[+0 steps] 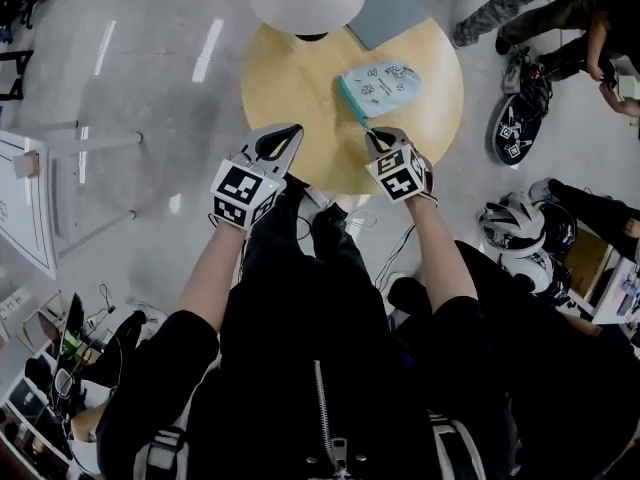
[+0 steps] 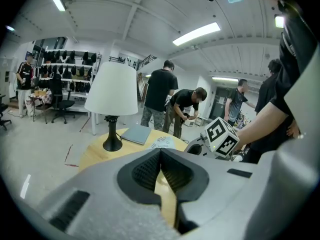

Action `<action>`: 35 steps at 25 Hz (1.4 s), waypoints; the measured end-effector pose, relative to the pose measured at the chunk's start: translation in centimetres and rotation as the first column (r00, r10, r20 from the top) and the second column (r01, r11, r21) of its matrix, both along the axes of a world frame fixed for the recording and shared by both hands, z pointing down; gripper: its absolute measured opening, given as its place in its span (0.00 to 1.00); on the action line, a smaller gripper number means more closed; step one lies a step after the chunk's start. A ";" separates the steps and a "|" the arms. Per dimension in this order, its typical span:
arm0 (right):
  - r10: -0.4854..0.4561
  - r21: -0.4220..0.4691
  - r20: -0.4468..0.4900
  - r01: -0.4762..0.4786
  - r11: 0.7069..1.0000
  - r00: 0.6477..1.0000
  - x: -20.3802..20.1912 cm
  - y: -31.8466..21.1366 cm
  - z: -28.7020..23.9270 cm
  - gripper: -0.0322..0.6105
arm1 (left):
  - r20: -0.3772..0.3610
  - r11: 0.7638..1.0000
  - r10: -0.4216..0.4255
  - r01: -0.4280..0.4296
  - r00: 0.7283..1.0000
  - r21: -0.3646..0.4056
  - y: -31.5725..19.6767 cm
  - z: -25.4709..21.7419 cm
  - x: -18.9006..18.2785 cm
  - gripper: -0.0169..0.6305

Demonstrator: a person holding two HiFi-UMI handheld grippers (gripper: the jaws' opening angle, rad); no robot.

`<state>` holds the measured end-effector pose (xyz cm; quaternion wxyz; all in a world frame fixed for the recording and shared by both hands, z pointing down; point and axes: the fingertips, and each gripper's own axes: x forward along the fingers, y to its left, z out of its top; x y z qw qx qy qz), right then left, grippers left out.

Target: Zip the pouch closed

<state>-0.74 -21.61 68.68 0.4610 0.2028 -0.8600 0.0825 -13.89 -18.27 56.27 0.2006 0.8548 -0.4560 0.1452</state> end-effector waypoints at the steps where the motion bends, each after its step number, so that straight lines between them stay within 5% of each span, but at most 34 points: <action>1: -0.001 0.005 0.011 0.001 1.000 1.000 0.0 -0.2 -0.7 0.07 | 0.000 1.000 0.002 -0.002 1.000 0.007 -0.1 -0.3 0.2 0.03; 10: 0.044 -0.014 0.129 -0.043 0.999 0.991 -0.6 -1.1 -6.6 0.07 | 0.005 0.997 0.025 -0.025 1.000 0.078 -1.0 -3.4 1.4 0.03; 22: 0.025 0.098 0.203 -0.045 0.994 0.979 1.7 -0.9 -14.0 0.07 | 0.015 0.985 0.074 -0.076 0.997 0.157 -1.3 -6.5 5.2 0.03; 35: 0.020 0.117 0.314 -0.060 0.991 0.949 3.5 2.2 -20.5 0.07 | 0.009 0.958 0.184 -0.181 0.983 0.222 0.2 -9.2 10.9 0.07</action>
